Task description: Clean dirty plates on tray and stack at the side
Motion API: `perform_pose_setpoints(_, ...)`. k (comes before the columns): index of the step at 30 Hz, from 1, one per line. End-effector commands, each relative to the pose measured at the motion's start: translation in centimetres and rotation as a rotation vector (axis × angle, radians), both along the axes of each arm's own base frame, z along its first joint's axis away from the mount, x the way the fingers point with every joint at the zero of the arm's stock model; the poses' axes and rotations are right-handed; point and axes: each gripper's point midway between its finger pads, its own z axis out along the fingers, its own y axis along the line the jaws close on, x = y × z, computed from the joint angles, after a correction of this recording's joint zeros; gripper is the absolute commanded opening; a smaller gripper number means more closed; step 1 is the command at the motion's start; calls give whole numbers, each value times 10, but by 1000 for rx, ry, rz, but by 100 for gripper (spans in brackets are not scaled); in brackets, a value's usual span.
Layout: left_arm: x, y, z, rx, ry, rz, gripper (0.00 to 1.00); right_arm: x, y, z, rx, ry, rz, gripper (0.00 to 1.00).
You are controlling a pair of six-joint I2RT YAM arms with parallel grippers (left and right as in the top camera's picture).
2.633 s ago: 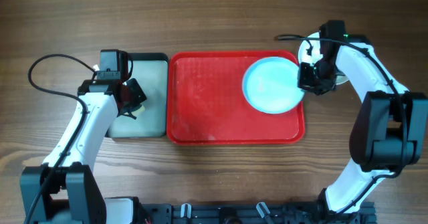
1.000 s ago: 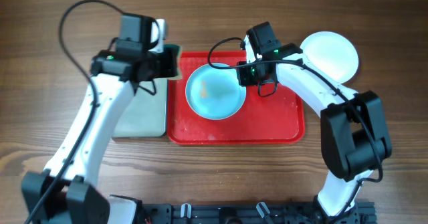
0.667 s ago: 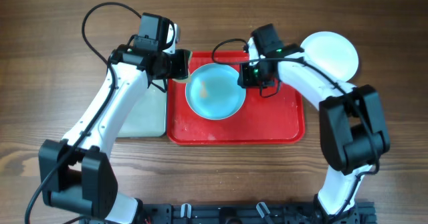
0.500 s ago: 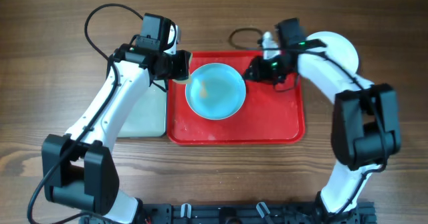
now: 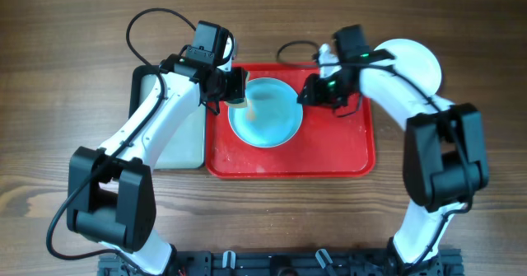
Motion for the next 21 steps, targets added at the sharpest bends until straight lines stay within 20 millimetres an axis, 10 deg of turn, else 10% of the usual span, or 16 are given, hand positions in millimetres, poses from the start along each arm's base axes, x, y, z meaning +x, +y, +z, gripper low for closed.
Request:
perform_pose_setpoints(1, 2, -5, 2, -19, 1, 6, 4, -2, 3, -2, -134, -35, -28, 32)
perform_pose_setpoints(21, -3, -6, 0, -14, 17, 2, 4, -6, 3, -21, -205, 1, -105, 13)
